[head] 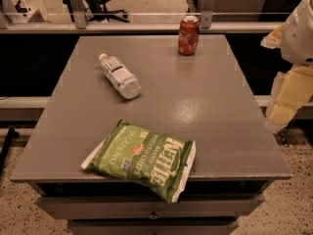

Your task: Place blue plastic bottle upright

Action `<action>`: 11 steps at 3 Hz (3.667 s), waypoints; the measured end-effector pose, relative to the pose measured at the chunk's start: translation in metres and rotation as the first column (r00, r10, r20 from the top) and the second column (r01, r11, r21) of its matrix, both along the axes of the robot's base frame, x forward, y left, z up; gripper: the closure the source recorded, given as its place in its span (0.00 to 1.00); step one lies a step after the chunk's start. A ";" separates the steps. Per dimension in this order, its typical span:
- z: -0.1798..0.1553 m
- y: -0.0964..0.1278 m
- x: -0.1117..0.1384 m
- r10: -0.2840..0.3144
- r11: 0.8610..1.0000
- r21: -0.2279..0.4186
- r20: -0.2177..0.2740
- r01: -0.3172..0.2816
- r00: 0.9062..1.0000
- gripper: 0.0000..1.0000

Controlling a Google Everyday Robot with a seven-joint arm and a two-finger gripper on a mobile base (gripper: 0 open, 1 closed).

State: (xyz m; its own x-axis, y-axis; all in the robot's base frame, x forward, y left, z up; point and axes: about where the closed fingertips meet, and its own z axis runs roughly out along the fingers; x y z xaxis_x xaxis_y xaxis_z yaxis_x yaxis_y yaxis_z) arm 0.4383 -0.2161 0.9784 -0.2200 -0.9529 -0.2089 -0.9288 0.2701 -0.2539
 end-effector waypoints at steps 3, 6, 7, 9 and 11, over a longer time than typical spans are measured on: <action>0.000 0.084 0.050 0.058 0.989 0.134 0.021 -0.061 0.998 0.00; -0.016 0.271 0.134 0.045 0.939 0.345 -0.125 0.001 0.991 0.00; -0.035 0.318 0.150 -0.017 0.927 0.366 -0.175 0.081 0.984 0.00; -0.068 0.344 0.202 -0.175 0.919 0.332 -0.138 0.212 0.975 0.00; -0.105 0.330 0.241 -0.282 0.918 0.252 -0.124 0.306 0.951 0.00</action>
Offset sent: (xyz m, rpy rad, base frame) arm 0.0384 0.0622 -0.0085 0.0941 -0.0011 0.0659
